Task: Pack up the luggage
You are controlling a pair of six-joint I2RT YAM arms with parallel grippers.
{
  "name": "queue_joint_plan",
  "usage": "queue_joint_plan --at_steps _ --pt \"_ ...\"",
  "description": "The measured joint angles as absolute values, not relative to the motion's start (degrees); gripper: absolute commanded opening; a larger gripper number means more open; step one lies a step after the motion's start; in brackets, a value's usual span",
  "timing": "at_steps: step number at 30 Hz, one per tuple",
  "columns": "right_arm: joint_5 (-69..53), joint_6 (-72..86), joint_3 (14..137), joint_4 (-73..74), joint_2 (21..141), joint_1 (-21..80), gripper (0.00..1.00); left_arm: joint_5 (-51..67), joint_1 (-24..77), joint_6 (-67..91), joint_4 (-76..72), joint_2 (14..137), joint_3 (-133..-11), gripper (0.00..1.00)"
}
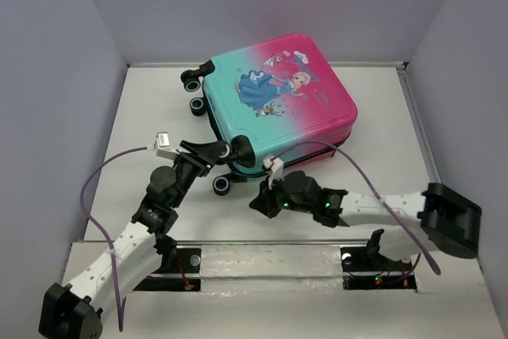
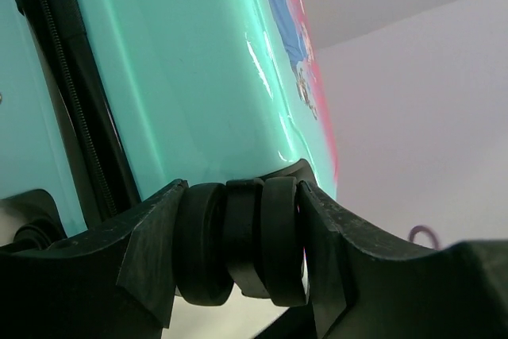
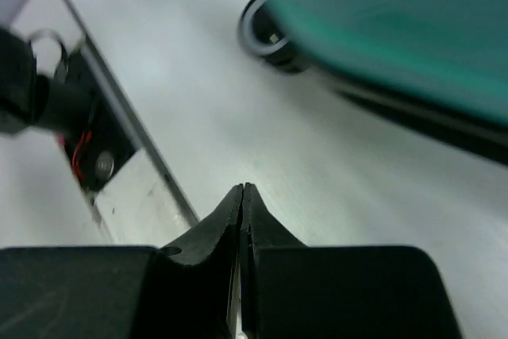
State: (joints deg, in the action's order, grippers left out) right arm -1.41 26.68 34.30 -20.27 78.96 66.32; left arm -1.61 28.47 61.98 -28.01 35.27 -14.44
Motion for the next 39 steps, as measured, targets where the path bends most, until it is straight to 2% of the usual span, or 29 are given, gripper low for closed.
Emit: queue_joint_plan --at_steps 1,3,5,6,7,8,10,11,12,13,14,15,16,18,26,27,34,36,38,39 --pt "-1.3 26.8 32.8 -19.4 75.5 64.3 0.07 -1.8 28.5 61.6 -27.2 34.7 -14.7 0.06" --pt "-0.6 26.8 29.3 -18.2 65.7 57.7 0.07 -2.0 28.5 60.4 -24.6 33.7 -15.7 0.19" --pt "-0.1 26.7 27.1 -16.5 58.4 52.2 0.08 -1.9 28.6 59.7 -22.1 33.2 -16.9 0.38" --pt "1.3 26.7 26.0 -14.4 54.3 49.6 0.11 -1.9 28.6 59.6 -21.5 33.0 -17.1 0.52" --pt "2.0 26.7 25.6 -13.1 52.1 48.3 0.15 -1.9 28.6 59.6 -20.9 32.8 -17.3 0.58" --pt "3.3 26.7 25.4 -9.9 49.2 47.2 0.22 -1.9 28.7 59.7 -20.5 32.6 -17.3 0.69" --pt "5.0 26.9 25.4 -6.9 47.2 45.8 0.34 -1.4 28.7 59.7 -20.1 32.4 -17.3 0.79" --pt "5.8 27.0 25.4 -5.2 46.9 44.7 0.34 -1.3 28.7 59.6 -19.8 32.4 -17.3 0.79" --pt "6.1 27.4 25.3 -2.7 46.5 42.8 0.42 -1.2 28.7 59.2 -19.1 32.4 -17.4 0.81" --pt "6.4 27.5 25.2 -0.8 46.5 41.1 0.45 -1.1 28.7 58.9 -18.3 32.4 -17.4 0.82" --pt "6.7 27.9 25.0 0.7 46.3 39.9 0.48 -0.8 28.7 58.8 -17.2 32.4 -17.4 0.82" --pt "6.7 28.3 24.7 2.3 46.1 37.7 0.56 -0.5 28.6 58.9 -16.7 32.4 -17.4 0.83" --pt "6.8 28.4 24.5 4.2 45.7 36.2 0.56 -0.3 28.6 58.9 -16.7 32.4 -17.4 0.82" --pt "7.7 28.7 24.5 6.7 45.0 34.4 0.64 0.3 28.6 59.4 -16.4 32.1 -17.4 0.82" --pt "8.4 29.0 24.5 10.6 43.4 28.8 0.63 1.0 28.5 64.0 -20.1 31.3 -14.5 0.72" --pt "8.3 29.0 24.5 10.5 44.0 27.4 0.62 1.0 28.5 64.5 -20.6 31.4 -14.3 0.65" --pt "3.7 27.2 23.4 5.0 46.3 19.2 0.55 0.1 28.5 67.7 -23.5 31.9 -13.1 0.45" --pt "2.3 26.4 23.4 2.5 46.6 17.8 0.55 -0.4 28.5 68.1 -24.1 32.0 -12.9 0.35" --pt "0.9 25.4 23.4 -0.5 47.6 16.4 0.53 -1.0 28.5 68.4 -24.4 32.2 -12.7 0.3" --pt "0.4 25.1 23.4 -1.7 48.4 15.7 0.53 -1.2 28.6 68.5 -24.5 32.3 -12.7 0.24"
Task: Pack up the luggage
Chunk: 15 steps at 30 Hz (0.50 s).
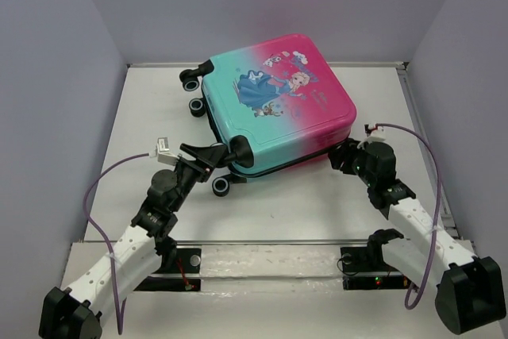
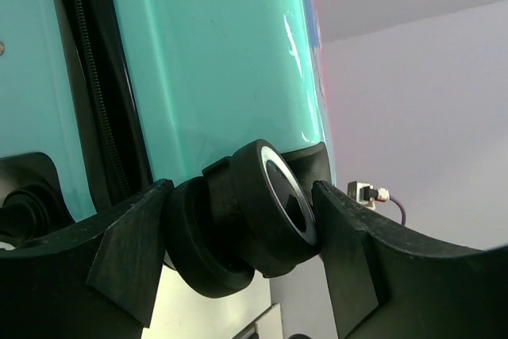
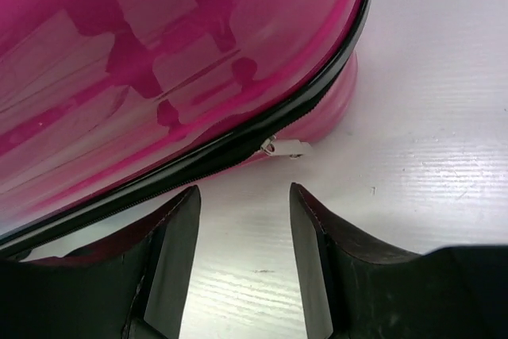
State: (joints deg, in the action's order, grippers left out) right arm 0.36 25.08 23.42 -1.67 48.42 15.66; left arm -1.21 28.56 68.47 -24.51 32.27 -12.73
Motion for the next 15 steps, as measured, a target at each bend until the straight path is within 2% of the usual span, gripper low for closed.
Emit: queue_joint_plan --at_steps 2,3,5,8,11,15 --pt "-1.3 24.3 23.4 -3.4 50.0 13.8 0.53 -1.7 28.6 68.5 -24.7 32.6 -12.7 0.18" --pt "-2.9 24.0 23.4 -4.6 50.9 12.3 0.53 -1.8 28.7 68.5 -24.7 32.7 -12.7 0.11" --pt "-4.8 23.7 23.4 -6.0 51.7 10.0 0.53 -2.0 28.8 68.5 -25.0 33.0 -12.7 0.06" --pt "-8.3 23.4 22.2 -10.2 51.9 6.9 0.52 -2.0 28.8 68.5 -25.6 33.6 -12.8 0.06" --pt "-11.2 23.1 21.6 -12.8 53.3 5.8 0.42 -2.1 28.8 68.3 -26.2 34.2 -12.8 0.06" --pt "-15.1 22.6 21.6 -16.0 55.9 5.6 0.41 -2.3 28.8 67.8 -26.3 34.4 -13.0 0.06"
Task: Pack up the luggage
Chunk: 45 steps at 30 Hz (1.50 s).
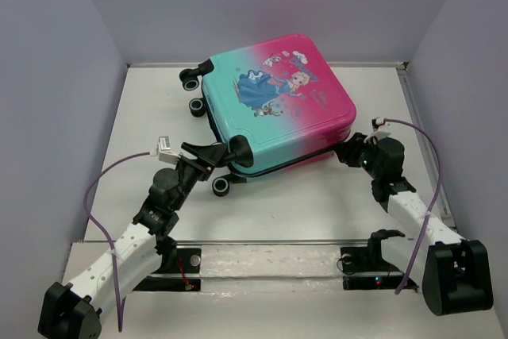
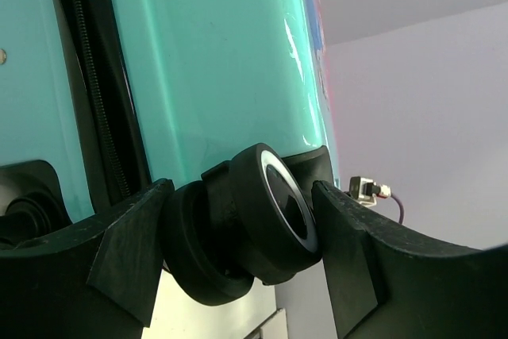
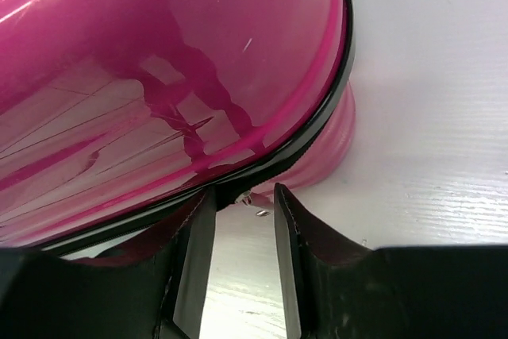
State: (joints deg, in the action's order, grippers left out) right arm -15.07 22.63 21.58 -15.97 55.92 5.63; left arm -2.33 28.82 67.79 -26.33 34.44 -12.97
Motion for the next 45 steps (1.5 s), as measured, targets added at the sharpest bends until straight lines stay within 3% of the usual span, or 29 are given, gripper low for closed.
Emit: queue_joint_plan --at_steps 8,34,36,41,42,44,45 --pt "-18.9 24.3 16.2 -22.6 55.4 5.3 0.49 -2.9 28.9 65.8 -24.7 36.8 -15.8 0.06" --pt "-20.4 22.1 16.3 -34.7 67.7 5.3 0.44 -7.3 27.7 62.5 -24.4 35.4 -19.9 0.06" --pt "-20.8 21.8 16.3 -35.7 68.6 5.3 0.43 -7.4 27.6 62.3 -24.4 35.6 -19.9 0.06" --pt "-23.6 21.9 16.2 -39.5 72.1 5.3 0.23 -7.3 27.6 61.8 -24.3 35.9 -19.9 0.06" --pt "-23.7 21.9 16.2 -40.4 72.9 5.3 0.14 -7.3 27.6 61.6 -24.2 35.9 -19.9 0.11" --pt "-23.6 22.2 16.1 -41.1 73.3 5.2 0.07 -7.1 27.6 60.8 -24.0 35.7 -19.9 0.3" --pt "-23.6 22.5 16.0 -41.2 73.3 5.2 0.07 -6.9 27.6 60.1 -23.6 35.6 -19.9 0.53"
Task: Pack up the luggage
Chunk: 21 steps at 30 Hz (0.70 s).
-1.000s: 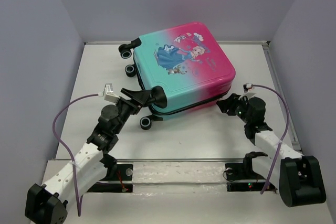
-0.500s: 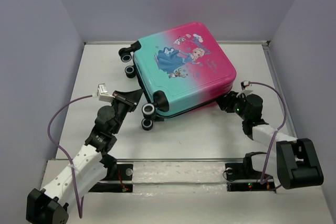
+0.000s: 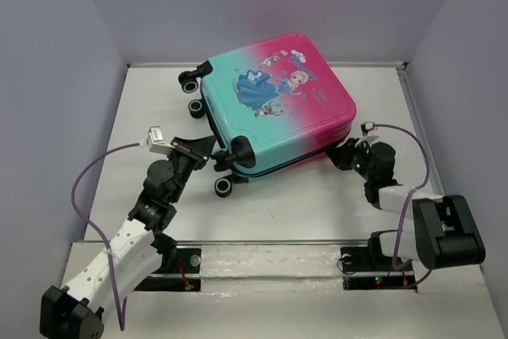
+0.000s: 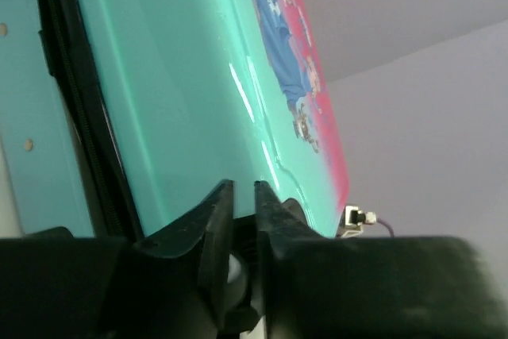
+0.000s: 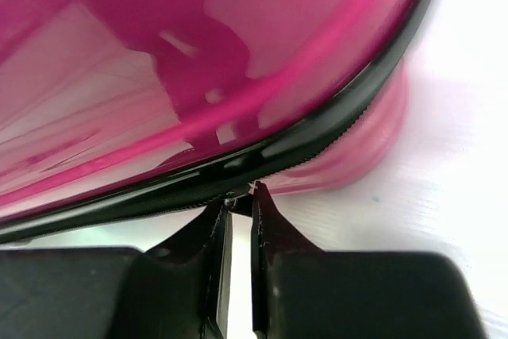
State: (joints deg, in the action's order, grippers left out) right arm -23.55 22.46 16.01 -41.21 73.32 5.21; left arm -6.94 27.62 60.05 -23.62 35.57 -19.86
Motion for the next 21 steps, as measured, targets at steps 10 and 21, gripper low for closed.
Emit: queue_joint_plan --at_steps 10,21 --pt "-21.6 23.0 14.9 -39.7 69.4 5.3 0.07 -3.5 27.6 48.4 -11.1 31.5 -20.2 0.89" --pt "-15.8 22.4 15.1 -27.0 59.8 8.3 0.07 8.7 27.1 41.0 -13.9 34.2 -20.8 0.92"
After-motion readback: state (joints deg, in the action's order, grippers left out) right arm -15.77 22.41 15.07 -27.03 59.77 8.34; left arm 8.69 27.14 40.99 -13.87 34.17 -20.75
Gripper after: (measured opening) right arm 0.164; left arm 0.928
